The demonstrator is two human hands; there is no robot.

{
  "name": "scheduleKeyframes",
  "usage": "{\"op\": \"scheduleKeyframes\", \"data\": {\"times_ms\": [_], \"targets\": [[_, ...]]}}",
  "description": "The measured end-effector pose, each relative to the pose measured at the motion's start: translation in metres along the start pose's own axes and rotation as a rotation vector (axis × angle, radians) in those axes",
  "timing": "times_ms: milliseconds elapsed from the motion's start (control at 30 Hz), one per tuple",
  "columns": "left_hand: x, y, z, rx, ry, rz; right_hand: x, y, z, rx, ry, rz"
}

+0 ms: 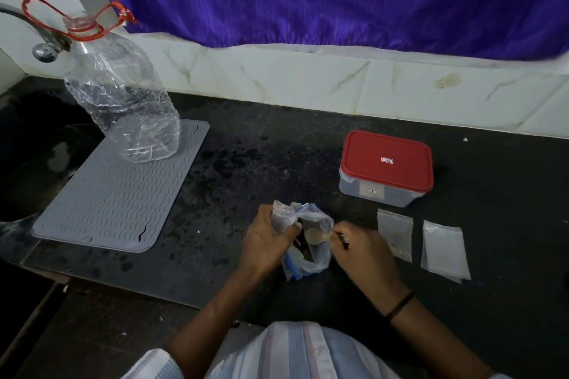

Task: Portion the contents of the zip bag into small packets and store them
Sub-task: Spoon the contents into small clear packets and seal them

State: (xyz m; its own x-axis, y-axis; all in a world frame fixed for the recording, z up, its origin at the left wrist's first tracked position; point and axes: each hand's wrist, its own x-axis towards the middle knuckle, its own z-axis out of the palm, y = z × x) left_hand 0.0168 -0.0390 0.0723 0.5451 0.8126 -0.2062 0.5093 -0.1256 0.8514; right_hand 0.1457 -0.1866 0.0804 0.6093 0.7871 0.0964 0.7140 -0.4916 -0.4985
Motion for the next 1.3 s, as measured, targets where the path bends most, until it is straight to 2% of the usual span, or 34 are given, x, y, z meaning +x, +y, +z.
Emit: {"op": "scheduleKeyframes", "data": {"times_ms": [200,333,467,733,800,933,1067,1300], "targets": [[-0.002,0.002,0.0,-0.18,-0.027,-0.134,-0.001,-0.007,0.017,-0.08,-0.084,-0.048],[-0.003,0.0,0.004,-0.373,-0.027,-0.224,-0.003,-0.004,0.019,0.054,-0.113,-0.005],[-0.003,-0.005,0.005,-0.416,-0.032,-0.258,-0.004,0.002,0.023,0.311,-0.134,0.181],[-0.003,-0.008,0.004,-0.369,-0.036,-0.204,-0.015,0.004,0.025,0.73,-0.085,0.445],[-0.003,-0.008,0.004,-0.358,-0.036,-0.2,-0.016,0.005,0.024,0.741,-0.089,0.442],[-0.004,-0.006,0.004,-0.358,-0.033,-0.183,-0.015,0.005,0.024,0.597,-0.151,0.376],[-0.003,-0.007,0.004,-0.356,-0.039,-0.172,-0.015,0.005,0.026,0.681,-0.154,0.435],[-0.002,-0.01,0.003,-0.32,-0.058,-0.126,-0.019,0.011,0.014,0.82,-0.035,0.537]]}}
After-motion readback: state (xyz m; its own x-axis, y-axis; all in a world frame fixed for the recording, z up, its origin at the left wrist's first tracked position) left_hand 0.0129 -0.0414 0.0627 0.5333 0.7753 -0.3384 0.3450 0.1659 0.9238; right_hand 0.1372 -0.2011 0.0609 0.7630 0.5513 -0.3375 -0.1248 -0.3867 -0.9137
